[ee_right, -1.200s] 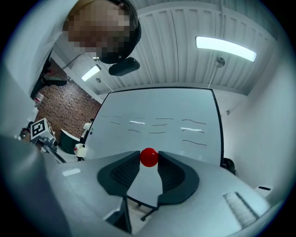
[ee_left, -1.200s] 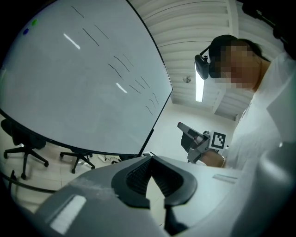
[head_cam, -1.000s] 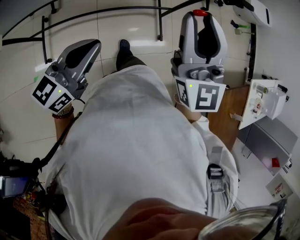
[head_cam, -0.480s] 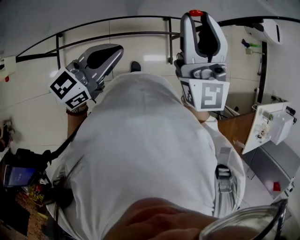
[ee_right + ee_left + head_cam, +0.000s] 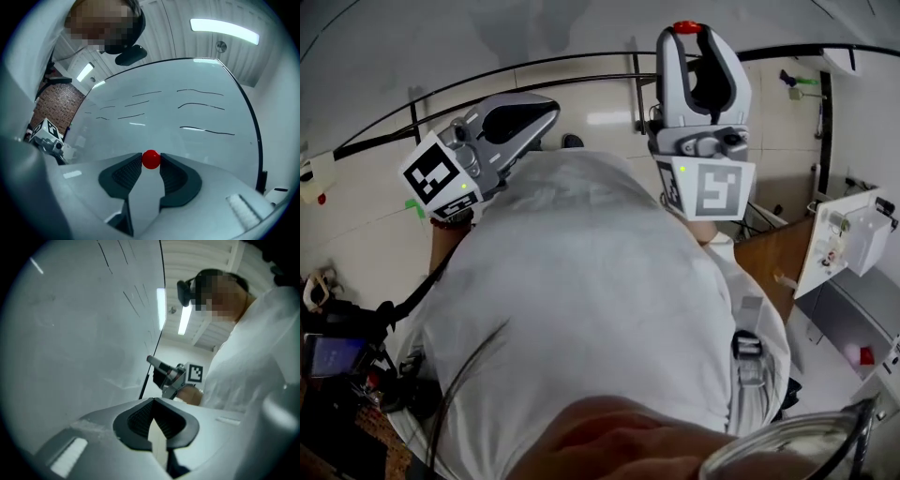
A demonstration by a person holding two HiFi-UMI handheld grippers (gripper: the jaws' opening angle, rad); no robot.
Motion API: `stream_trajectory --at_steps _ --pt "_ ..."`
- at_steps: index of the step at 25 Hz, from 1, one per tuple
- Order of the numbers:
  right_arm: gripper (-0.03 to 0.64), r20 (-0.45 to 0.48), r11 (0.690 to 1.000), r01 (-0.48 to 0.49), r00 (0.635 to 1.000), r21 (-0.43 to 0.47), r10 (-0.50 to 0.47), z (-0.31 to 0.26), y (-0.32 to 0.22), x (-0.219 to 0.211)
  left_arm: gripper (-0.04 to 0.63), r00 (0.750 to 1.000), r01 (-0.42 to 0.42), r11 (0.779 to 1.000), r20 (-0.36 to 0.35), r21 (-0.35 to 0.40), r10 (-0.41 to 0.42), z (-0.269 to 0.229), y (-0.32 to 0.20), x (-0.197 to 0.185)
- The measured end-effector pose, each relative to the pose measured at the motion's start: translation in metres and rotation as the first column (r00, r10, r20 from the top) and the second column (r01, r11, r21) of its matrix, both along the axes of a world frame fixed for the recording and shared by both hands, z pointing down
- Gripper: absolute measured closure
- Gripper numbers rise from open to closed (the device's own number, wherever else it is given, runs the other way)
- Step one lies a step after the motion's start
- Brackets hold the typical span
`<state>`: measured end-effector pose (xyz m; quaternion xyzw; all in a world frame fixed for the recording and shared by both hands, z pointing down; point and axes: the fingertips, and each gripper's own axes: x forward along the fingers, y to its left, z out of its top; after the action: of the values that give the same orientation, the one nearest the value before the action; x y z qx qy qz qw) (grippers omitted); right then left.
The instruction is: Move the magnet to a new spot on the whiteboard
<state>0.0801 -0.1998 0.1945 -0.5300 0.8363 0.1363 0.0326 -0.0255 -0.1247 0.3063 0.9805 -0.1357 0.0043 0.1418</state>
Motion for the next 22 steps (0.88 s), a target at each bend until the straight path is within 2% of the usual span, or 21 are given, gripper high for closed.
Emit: stream_trajectory --at_steps 2,4,8,15,20,22 --pt "0.494 0.01 0.999 -0.046 0.999 -0.007 0.046 -0.009 -0.031 -0.025 0.601 0.992 -0.08 0.996 -0.091 0.044 0.083 -0.026 -0.026 -0.026" --pt "0.494 -0.008 0.998 -0.067 0.998 -0.009 0.067 -0.014 -0.04 -0.031 0.603 0.982 -0.131 0.986 -0.124 0.103 0.143 -0.048 -0.029 -0.03" --pt "0.494 -0.036 0.993 -0.121 0.992 -0.011 0.12 -0.011 -0.046 -0.014 0.602 0.972 -0.195 0.967 -0.099 0.163 0.213 -0.059 -0.03 -0.015" --pt "0.494 -0.031 0.984 -0.169 0.985 -0.062 0.168 0.003 -0.06 -0.007 0.602 0.964 -0.246 0.956 -0.064 0.16 0.259 -0.05 -0.035 -0.018" --pt "0.494 -0.069 0.979 -0.197 0.979 -0.046 0.194 -0.002 -0.06 -0.003 0.603 0.966 -0.233 0.961 -0.076 0.149 0.246 -0.047 -0.036 -0.016" --pt "0.494 -0.067 0.979 -0.2 0.978 -0.039 0.197 -0.003 -0.061 -0.006 0.602 0.963 -0.248 0.956 -0.064 0.153 0.261 -0.046 -0.035 -0.015"
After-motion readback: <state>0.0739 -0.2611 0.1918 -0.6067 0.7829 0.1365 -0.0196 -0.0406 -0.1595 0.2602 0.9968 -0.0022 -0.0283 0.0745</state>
